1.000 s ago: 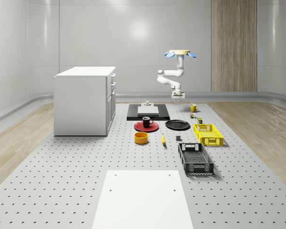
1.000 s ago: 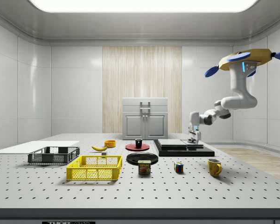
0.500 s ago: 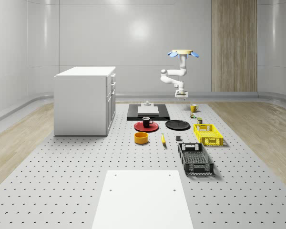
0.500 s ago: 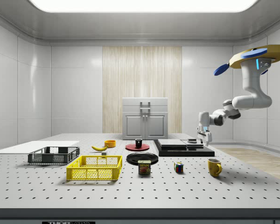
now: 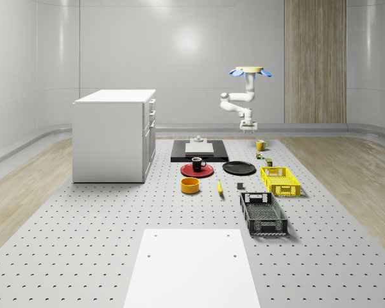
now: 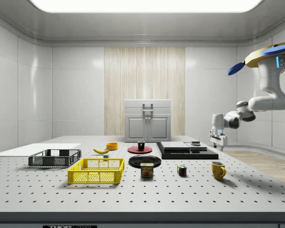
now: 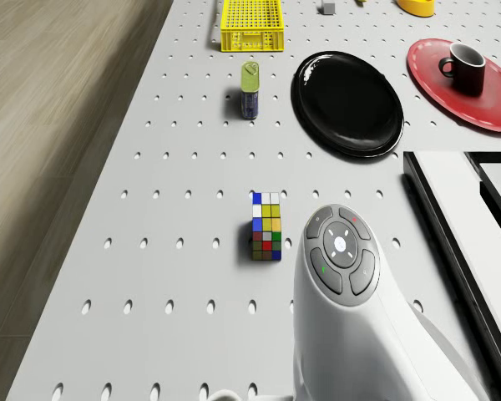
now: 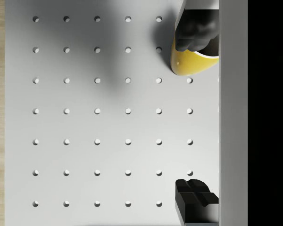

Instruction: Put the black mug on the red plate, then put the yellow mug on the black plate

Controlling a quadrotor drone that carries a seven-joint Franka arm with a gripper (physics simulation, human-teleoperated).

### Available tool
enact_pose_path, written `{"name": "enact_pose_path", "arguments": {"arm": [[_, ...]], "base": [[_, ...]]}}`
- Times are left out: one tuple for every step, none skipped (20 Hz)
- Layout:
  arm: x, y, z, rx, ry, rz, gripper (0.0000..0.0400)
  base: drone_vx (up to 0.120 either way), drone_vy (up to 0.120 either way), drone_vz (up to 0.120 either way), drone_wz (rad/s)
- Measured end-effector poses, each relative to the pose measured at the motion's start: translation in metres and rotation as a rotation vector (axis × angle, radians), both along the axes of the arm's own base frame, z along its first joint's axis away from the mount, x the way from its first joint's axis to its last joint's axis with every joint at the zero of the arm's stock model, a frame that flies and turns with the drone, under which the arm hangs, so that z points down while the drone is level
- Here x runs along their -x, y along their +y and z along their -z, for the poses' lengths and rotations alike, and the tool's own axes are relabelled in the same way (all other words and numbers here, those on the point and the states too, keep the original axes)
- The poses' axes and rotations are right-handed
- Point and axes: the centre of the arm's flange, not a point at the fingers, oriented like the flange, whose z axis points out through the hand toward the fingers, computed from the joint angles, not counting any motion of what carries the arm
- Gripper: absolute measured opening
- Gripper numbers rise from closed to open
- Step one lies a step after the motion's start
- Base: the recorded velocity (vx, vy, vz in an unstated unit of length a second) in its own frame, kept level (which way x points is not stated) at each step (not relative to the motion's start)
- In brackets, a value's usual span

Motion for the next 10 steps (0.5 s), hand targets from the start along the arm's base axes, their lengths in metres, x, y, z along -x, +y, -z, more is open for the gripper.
{"name": "enact_pose_path", "arguments": {"arm": [[0.0,0.0,0.0,0.0,0.0,0.0,0.04],[0.0,0.0,0.0,0.0,0.0,0.0,0.04],[0.0,0.0,0.0,0.0,0.0,0.0,0.04],[0.0,0.0,0.0,0.0,0.0,0.0,0.04],[0.0,0.0,0.0,0.0,0.0,0.0,0.04],[0.0,0.0,0.0,0.0,0.0,0.0,0.04],[0.0,0.0,0.0,0.0,0.0,0.0,0.04],[0.0,0.0,0.0,0.0,0.0,0.0,0.04],[0.0,0.0,0.0,0.0,0.0,0.0,0.04],[0.0,0.0,0.0,0.0,0.0,0.0,0.04]], "base": [[0.0,0.12,0.0,0.0],[0.0,0.12,0.0,0.0],[0.0,0.12,0.0,0.0],[0.0,0.12,0.0,0.0],[0.0,0.12,0.0,0.0],[0.08,0.12,0.0,0.0],[0.12,0.12,0.0,0.0],[0.12,0.12,0.0,0.0],[0.12,0.12,0.0,0.0],[0.12,0.12,0.0,0.0]]}}
